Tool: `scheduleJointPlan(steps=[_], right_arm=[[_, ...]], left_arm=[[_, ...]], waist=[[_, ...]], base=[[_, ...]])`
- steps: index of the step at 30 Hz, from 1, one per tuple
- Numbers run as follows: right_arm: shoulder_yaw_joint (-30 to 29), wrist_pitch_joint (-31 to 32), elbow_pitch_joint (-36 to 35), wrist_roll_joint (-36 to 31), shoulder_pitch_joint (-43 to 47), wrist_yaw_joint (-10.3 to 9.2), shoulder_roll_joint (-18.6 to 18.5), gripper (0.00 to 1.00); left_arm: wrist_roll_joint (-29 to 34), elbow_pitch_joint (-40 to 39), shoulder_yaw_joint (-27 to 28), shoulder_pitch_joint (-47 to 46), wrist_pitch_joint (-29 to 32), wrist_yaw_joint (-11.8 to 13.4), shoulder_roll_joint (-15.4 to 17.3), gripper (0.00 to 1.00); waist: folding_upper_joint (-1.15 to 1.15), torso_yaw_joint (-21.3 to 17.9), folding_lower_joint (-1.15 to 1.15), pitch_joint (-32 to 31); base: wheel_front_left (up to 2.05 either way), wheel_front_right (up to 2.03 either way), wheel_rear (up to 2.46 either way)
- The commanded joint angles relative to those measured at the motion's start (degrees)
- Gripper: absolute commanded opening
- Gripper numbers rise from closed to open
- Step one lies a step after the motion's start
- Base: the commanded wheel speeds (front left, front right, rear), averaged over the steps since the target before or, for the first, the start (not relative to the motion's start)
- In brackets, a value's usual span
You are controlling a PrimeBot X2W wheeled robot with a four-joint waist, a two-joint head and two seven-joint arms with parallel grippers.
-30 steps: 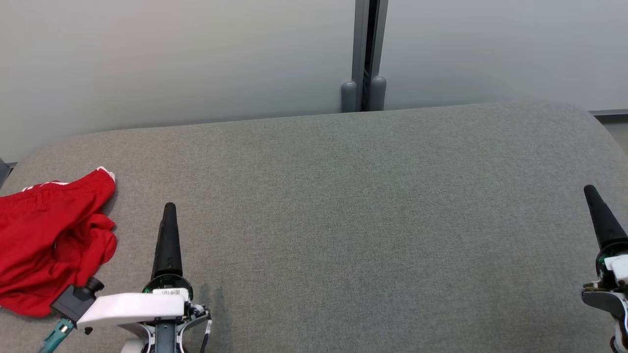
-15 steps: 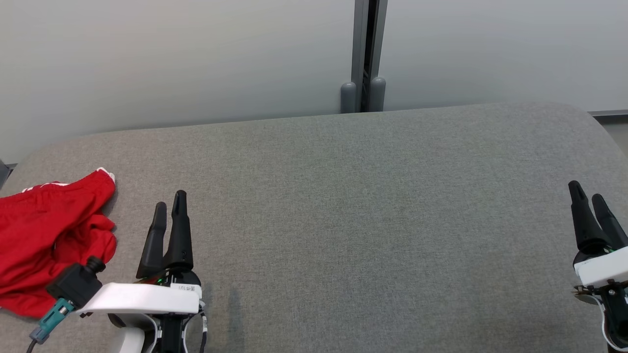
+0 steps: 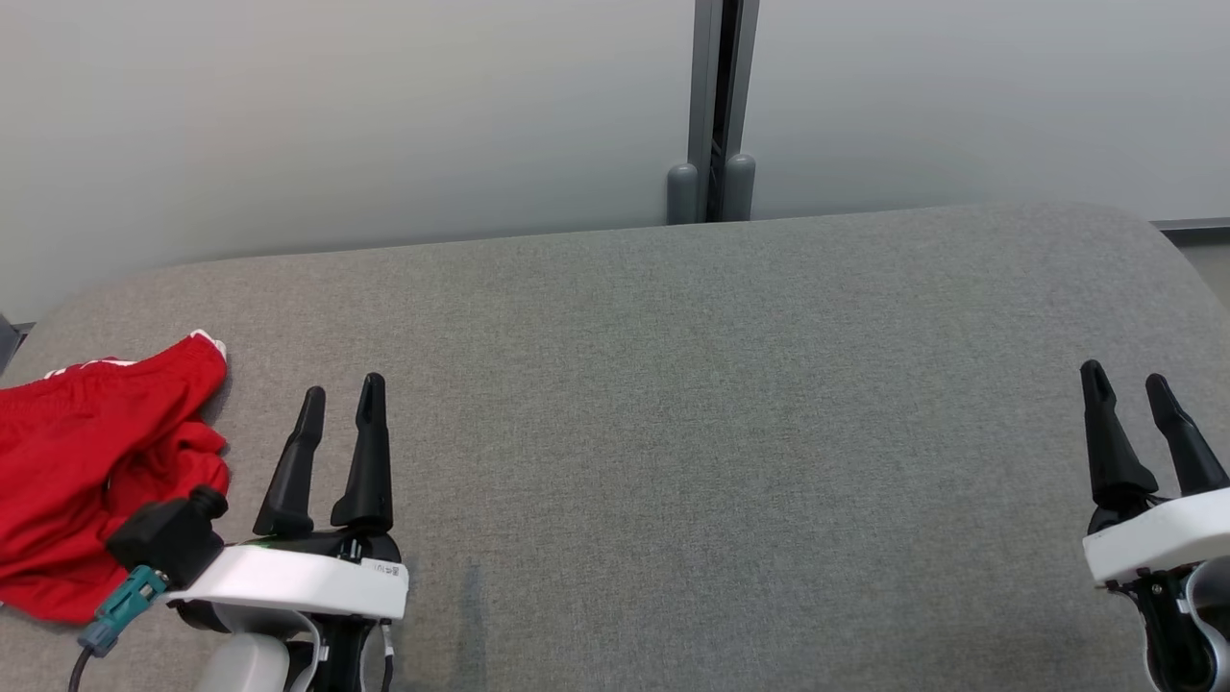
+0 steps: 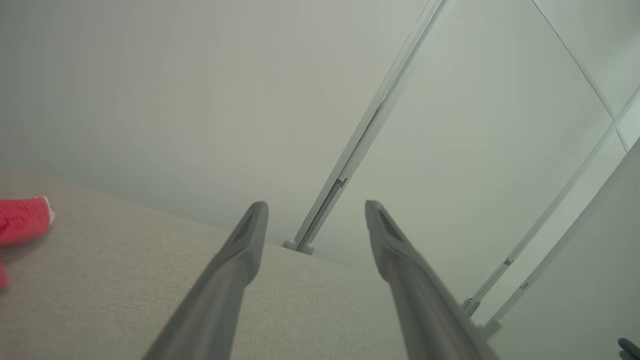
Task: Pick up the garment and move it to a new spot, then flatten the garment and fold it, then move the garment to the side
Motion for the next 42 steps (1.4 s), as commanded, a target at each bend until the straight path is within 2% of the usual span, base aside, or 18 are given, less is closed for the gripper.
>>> scheduleJointPlan(steps=[1, 9, 24, 42], right_arm=[[0.44, -1.05, -1.06, -2.38, -0.14, 0.09, -0.60, 1.00], [1.99, -2.80, -1.08, -8.02, 0.75, 0.09, -0.24, 1.00], [3.86, -5.31, -1.04, -15.57, 2.17, 0.10, 0.53, 1.00], [4.53, -7.97, -0.91, -19.19, 3.62, 0.10, 1.82, 1.00]], left_arm=[[2.45, -0.40, -0.07, -1.64, 0.16, 0.48, 0.77, 1.00], [9.11, 0.09, -1.13, -1.79, 0.63, 1.93, 1.83, 1.00], [17.03, 1.24, -1.77, -1.98, 1.57, 3.66, 2.86, 1.00], [24.03, 3.98, -1.36, -1.67, 4.54, 6.01, 3.95, 1.00]], waist=[[0.00, -0.01, 0.00, -0.02], [0.00, -0.04, 0.00, -0.09], [0.00, 0.20, 0.00, -0.25], [0.00, 0.09, 0.00, -0.57]], base=[[0.00, 0.00, 0.00], [0.00, 0.00, 0.00], [0.00, 0.00, 0.00], [0.00, 0.00, 0.00]])
